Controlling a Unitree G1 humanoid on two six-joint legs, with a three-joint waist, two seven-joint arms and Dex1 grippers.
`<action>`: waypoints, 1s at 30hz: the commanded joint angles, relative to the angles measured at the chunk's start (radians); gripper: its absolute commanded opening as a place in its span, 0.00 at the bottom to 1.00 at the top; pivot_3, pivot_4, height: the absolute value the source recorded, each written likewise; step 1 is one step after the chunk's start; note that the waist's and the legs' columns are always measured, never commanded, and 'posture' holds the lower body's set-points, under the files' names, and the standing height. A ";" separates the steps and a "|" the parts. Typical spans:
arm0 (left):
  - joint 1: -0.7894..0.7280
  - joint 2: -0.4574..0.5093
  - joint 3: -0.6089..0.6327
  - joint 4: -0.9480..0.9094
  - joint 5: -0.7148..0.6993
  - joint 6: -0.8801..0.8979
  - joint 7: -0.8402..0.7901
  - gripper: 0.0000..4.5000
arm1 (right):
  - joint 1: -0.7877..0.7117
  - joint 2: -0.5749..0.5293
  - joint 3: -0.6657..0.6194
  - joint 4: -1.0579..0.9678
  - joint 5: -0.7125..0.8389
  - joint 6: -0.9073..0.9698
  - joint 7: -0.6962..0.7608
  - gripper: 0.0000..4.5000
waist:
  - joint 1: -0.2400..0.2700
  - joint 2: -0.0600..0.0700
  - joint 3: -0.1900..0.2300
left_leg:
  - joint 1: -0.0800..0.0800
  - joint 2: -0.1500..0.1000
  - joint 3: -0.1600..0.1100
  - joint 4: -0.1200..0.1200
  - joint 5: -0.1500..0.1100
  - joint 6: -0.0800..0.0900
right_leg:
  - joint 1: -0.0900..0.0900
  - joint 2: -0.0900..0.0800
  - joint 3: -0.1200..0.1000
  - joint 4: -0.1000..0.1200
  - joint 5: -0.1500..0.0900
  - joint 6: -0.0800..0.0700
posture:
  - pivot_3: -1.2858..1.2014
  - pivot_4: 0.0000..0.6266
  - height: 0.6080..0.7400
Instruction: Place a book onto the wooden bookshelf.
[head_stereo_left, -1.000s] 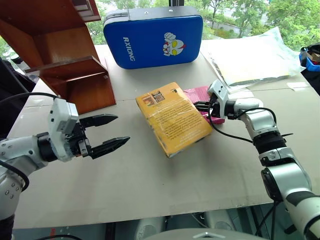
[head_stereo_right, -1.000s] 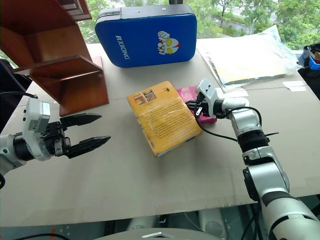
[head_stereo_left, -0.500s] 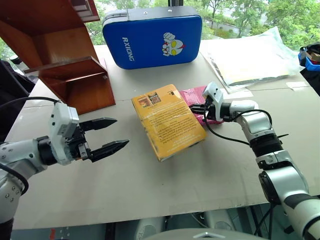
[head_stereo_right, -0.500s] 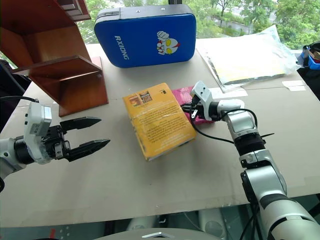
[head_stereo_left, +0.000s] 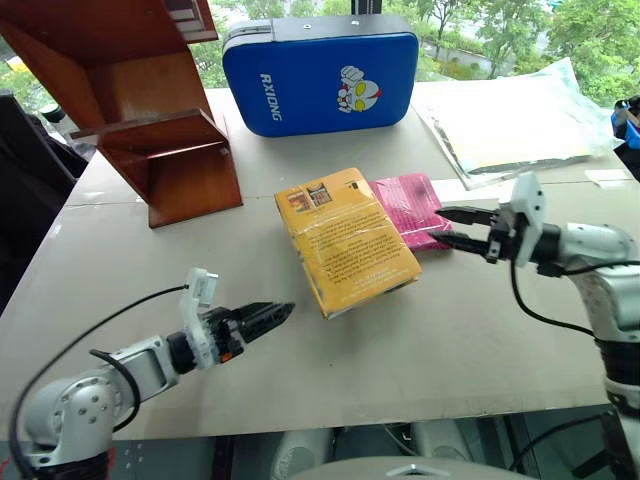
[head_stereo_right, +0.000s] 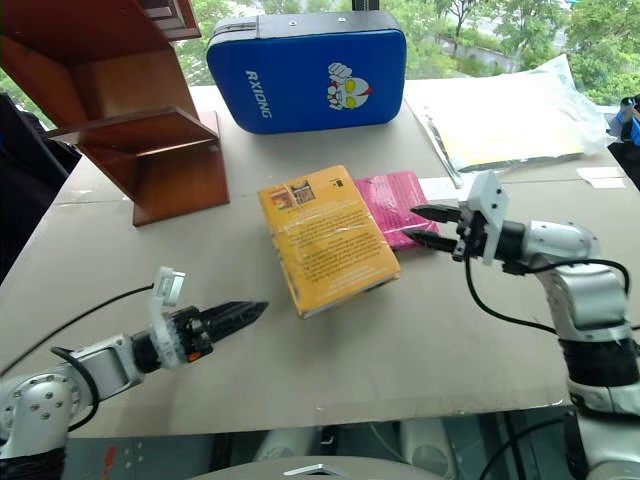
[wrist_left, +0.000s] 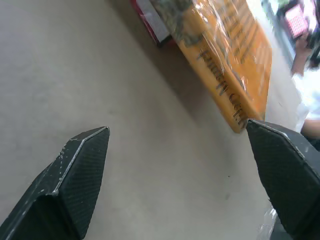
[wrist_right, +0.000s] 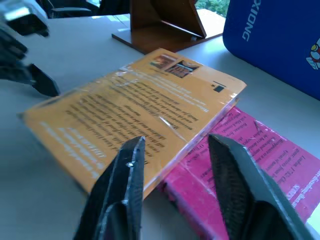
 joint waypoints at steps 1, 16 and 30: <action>-0.057 -0.049 -0.045 0.041 -0.097 0.070 0.104 1.00 | 0.124 -0.066 -0.172 -0.175 0.142 0.105 -0.020 0.81 | 0.008 -0.001 -0.001 | 0.001 0.000 0.000 0.001 0.000 0.000 | 0.002 0.000 0.000 0.000 0.000 0.000 | 0.52 0.24 1.00; -0.272 -0.147 -0.141 0.295 -0.227 0.172 0.265 1.00 | 0.541 -0.119 -0.497 -0.370 0.309 0.146 -0.061 0.99 | 0.018 -0.001 -0.004 | 0.001 0.000 0.002 0.010 0.000 0.001 | 0.006 0.004 0.000 0.000 -0.003 -0.003 | 0.52 0.24 1.00; -0.340 -0.134 -0.085 0.160 -0.335 0.117 0.244 0.02 | 0.537 -0.139 -0.496 -0.350 0.370 0.129 -0.100 1.00 | 0.016 -0.004 -0.003 | -0.001 0.000 0.001 0.011 0.000 0.000 | 0.006 -0.001 0.000 0.000 -0.003 -0.004 | 0.52 0.24 1.00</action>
